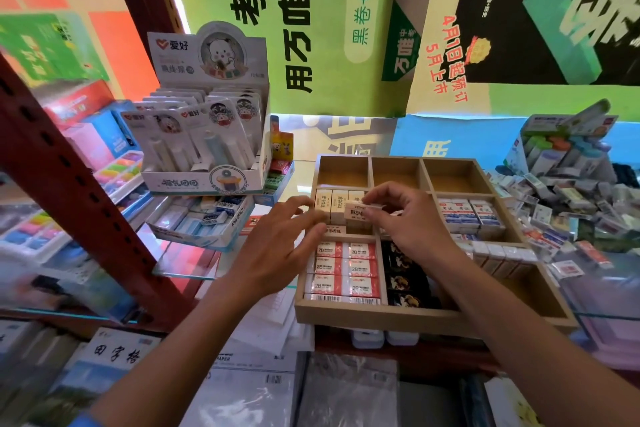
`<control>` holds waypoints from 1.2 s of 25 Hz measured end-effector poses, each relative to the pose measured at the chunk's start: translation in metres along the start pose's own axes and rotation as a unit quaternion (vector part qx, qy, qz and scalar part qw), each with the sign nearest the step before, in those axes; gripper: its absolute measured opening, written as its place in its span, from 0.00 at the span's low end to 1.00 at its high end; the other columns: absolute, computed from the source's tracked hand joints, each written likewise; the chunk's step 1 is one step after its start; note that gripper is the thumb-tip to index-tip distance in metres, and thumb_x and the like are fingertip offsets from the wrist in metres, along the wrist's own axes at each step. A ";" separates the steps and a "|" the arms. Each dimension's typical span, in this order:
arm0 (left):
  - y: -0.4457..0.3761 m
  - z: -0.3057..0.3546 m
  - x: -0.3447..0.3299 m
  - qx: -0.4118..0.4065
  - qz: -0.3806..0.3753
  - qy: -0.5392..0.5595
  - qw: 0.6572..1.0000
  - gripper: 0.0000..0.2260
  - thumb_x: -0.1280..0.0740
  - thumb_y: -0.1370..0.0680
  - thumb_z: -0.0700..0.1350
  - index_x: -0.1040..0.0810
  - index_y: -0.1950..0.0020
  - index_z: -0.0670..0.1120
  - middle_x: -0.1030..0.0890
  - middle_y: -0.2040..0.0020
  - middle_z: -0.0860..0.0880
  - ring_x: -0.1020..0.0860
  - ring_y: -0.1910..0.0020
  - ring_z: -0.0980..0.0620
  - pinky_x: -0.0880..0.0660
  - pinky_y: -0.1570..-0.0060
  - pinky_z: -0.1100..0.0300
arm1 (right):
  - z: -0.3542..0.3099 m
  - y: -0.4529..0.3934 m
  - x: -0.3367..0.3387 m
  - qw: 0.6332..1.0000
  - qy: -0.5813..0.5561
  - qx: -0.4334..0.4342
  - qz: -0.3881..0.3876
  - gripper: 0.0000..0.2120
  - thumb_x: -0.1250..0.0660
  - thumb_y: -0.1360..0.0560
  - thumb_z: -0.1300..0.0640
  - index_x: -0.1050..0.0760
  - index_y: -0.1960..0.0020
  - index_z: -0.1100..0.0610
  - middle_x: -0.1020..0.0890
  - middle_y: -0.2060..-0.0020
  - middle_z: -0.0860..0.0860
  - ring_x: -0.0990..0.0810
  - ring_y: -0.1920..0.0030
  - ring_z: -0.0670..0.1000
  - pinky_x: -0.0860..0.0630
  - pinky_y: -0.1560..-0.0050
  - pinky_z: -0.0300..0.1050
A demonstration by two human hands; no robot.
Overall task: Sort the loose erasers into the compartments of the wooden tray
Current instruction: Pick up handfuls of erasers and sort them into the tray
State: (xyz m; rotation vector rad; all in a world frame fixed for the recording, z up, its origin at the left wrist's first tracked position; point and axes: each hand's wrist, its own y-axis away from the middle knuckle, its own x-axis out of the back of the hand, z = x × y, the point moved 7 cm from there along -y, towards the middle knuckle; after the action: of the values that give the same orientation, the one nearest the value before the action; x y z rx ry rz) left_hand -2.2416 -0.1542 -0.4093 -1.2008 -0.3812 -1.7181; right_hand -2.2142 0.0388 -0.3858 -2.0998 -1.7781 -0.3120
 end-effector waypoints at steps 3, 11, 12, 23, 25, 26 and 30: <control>0.011 -0.033 -0.002 0.079 0.065 0.092 0.991 0.20 0.48 0.20 0.57 0.28 0.34 0.52 0.25 0.35 0.52 0.28 0.38 0.55 0.27 0.41 0.50 | 0.003 0.000 0.002 1.000 -0.020 -0.014 -0.011 0.08 0.32 0.22 0.59 0.21 0.50 0.46 0.18 0.49 0.45 0.21 0.48 0.43 0.26 0.64 0.26; 0.012 -0.039 -0.016 0.031 0.067 -0.073 0.995 0.12 0.43 0.22 0.46 0.23 0.44 0.47 0.22 0.45 0.49 0.27 0.46 0.51 0.33 0.48 0.58 | 0.000 -0.005 0.008 0.998 -0.052 -0.026 0.003 0.19 0.29 0.25 0.63 0.24 0.40 0.44 0.20 0.51 0.51 0.18 0.49 0.50 0.17 0.56 0.40; 0.012 -0.040 -0.017 0.029 0.069 -0.079 0.994 0.12 0.43 0.22 0.46 0.23 0.44 0.47 0.22 0.45 0.49 0.27 0.46 0.50 0.32 0.48 0.57 | -0.002 -0.006 0.010 0.999 -0.035 -0.023 0.012 0.16 0.28 0.25 0.61 0.24 0.42 0.45 0.20 0.52 0.51 0.18 0.50 0.50 0.17 0.55 0.42; 0.013 -0.036 -0.015 0.038 0.070 -0.094 0.992 0.14 0.42 0.25 0.48 0.22 0.44 0.48 0.22 0.44 0.50 0.27 0.44 0.51 0.32 0.46 0.57 | -0.030 -0.008 -0.037 0.932 0.361 0.015 -0.002 0.13 0.30 0.27 0.39 0.26 0.57 0.48 0.18 0.56 0.46 0.22 0.55 0.46 0.22 0.47 0.48; 0.014 -0.036 -0.015 0.036 0.073 -0.098 0.992 0.13 0.41 0.25 0.47 0.22 0.43 0.48 0.22 0.44 0.50 0.26 0.44 0.50 0.32 0.46 0.56 | -0.030 -0.007 -0.037 0.920 0.390 0.029 -0.010 0.13 0.32 0.25 0.40 0.21 0.55 0.49 0.17 0.55 0.47 0.22 0.53 0.47 0.24 0.43 0.50; 0.014 -0.036 -0.014 0.035 0.076 -0.100 0.991 0.13 0.41 0.25 0.47 0.22 0.44 0.48 0.22 0.44 0.50 0.26 0.44 0.50 0.31 0.46 0.55 | -0.029 -0.008 -0.038 0.921 0.388 0.026 -0.017 0.13 0.32 0.24 0.40 0.20 0.54 0.50 0.17 0.53 0.48 0.21 0.52 0.47 0.24 0.42 0.50; 0.014 -0.034 -0.013 0.031 0.077 -0.102 0.991 0.13 0.41 0.25 0.46 0.22 0.44 0.48 0.21 0.44 0.49 0.26 0.44 0.49 0.30 0.46 0.53 | -0.025 -0.009 -0.041 0.939 0.343 -0.003 -0.031 0.14 0.37 0.21 0.45 0.17 0.49 0.51 0.16 0.51 0.48 0.21 0.51 0.47 0.25 0.38 0.54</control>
State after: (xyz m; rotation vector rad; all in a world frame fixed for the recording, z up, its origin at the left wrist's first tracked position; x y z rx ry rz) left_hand -2.2476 -0.1777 -0.4402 -1.3301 -0.4504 -1.4462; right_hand -2.2283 -0.0069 -0.3780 -1.6375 -1.4055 -0.9346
